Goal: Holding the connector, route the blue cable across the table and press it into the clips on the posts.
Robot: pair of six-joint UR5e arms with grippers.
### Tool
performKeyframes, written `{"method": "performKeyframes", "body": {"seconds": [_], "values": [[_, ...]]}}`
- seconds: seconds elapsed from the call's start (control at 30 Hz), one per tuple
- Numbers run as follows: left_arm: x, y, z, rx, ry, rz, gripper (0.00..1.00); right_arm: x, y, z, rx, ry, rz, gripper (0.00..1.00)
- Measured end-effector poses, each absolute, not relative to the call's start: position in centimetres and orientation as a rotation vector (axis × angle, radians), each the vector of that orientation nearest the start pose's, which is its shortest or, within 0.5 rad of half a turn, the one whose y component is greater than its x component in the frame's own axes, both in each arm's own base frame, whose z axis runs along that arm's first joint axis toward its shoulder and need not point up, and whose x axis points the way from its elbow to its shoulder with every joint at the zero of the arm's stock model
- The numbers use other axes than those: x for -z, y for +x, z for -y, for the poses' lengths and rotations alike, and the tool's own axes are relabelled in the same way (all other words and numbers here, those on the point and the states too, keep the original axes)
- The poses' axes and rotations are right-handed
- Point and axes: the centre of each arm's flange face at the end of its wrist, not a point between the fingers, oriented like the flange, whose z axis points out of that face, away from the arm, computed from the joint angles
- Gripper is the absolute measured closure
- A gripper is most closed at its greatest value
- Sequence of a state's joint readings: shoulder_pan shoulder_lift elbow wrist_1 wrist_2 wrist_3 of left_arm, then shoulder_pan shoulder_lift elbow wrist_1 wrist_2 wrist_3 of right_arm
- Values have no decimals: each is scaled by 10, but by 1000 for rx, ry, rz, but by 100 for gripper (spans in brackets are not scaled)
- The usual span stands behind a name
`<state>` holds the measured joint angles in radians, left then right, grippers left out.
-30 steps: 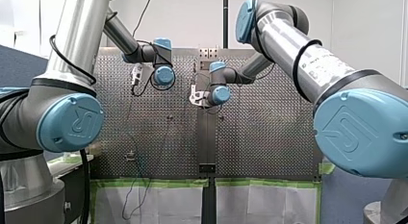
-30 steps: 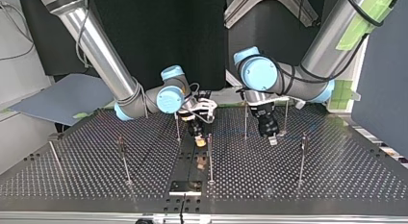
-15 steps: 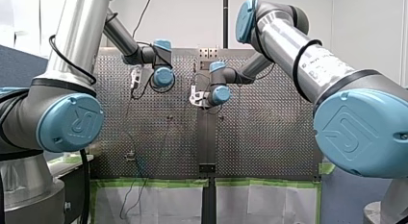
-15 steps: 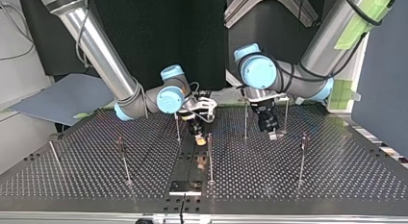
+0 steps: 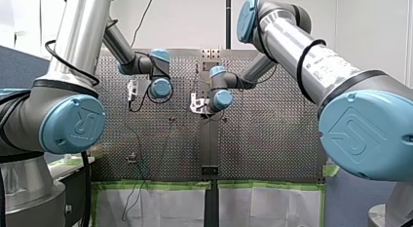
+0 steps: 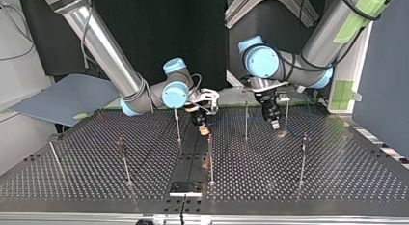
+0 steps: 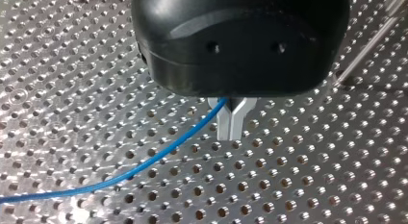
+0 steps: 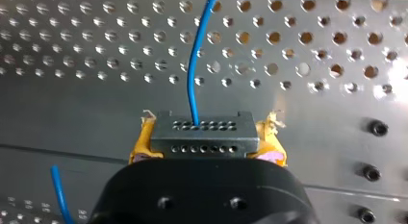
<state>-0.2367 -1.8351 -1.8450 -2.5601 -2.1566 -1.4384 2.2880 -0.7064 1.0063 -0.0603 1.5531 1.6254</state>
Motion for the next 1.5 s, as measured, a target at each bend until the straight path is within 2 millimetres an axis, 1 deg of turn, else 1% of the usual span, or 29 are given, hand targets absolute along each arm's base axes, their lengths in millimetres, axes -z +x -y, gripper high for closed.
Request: {"method": "performKeyframes", "body": {"seconds": [0.1,0.23,0.33,0.47,0.6,0.77,0.87,0.97,1.07,1.17,1.33,1.5], "values": [[-266,497,200,-349,-193,-1533,98,-202,611,487,2119,-2641,-1249,100],[-253,490,198,-323,-198,-1533,98,-211,612,479,2129,-2638,-1231,100],[-238,484,200,-303,-192,-1541,98,-214,613,474,2128,-2640,-1220,100],[-208,475,204,-281,-174,-1573,98,-206,613,464,2098,-2655,-1211,100],[-183,467,205,-261,-167,-1600,98,-198,613,456,2067,-2669,-1206,100],[-152,457,203,-249,-157,-1638,98,-195,614,452,2055,-2671,-1204,100],[-138,449,201,-241,-145,-1658,98,-194,614,453,2058,-2663,-1210,100],[-128,441,199,-231,-127,-1678,98,-195,613,455,2065,-2658,-1216,100],[-121,432,198,-215,-109,-1699,98,-195,613,457,2075,-2652,-1220,100],[-119,431,200,-187,-101,-1703,98,-195,613,458,2089,-2644,-1222,100],[-125,440,205,-146,-92,-1683,98,-196,611,464,2116,-2625,-1232,100],[-134,454,208,-122,-97,-1654,98,-197,609,468,2128,-2617,-1241,100]]}}
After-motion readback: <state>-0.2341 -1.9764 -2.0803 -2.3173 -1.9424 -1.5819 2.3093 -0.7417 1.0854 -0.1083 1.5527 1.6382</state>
